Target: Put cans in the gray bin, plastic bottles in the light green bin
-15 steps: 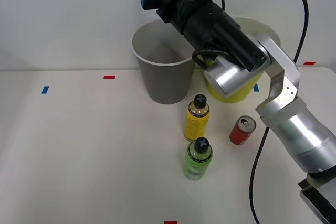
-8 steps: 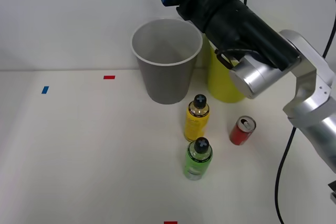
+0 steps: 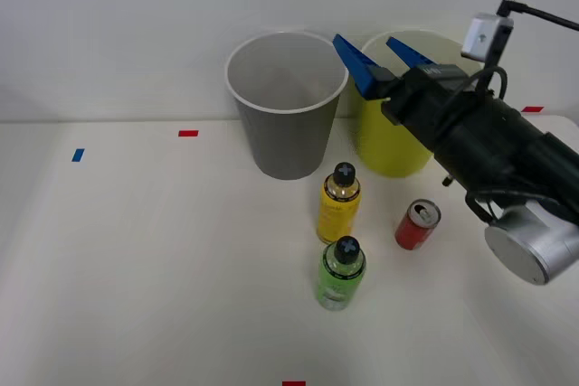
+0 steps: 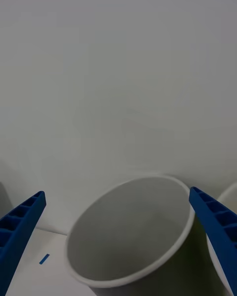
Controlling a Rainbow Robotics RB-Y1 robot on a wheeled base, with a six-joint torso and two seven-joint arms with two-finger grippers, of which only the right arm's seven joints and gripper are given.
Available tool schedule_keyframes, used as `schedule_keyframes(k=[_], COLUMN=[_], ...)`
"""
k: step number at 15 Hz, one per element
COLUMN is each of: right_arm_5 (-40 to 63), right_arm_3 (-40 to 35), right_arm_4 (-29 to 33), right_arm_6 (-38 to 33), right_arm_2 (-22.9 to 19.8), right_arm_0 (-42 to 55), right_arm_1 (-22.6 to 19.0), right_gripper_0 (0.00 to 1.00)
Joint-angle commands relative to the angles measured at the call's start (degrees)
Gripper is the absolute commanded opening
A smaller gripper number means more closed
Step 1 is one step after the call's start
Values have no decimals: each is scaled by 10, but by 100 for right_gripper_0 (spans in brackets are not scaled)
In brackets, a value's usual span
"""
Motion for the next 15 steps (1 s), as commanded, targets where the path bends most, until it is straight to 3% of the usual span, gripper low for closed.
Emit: schedule_keyframes(k=[1, 6, 9, 12, 15], right_arm_5=[0, 1, -2, -54, -185], right_arm_3=[-86, -201, -239, -241, -187], right_arm_4=[35, 128, 186, 253, 262], right_arm_6=[-1, -1, 4, 7, 8], right_arm_2=[-58, -132, -150, -150, -161], right_arm_0=[144, 399, 520, 619, 683], right_arm_1=[-17, -21, -8, 25, 42], right_gripper_0=[100, 100, 100, 100, 100])
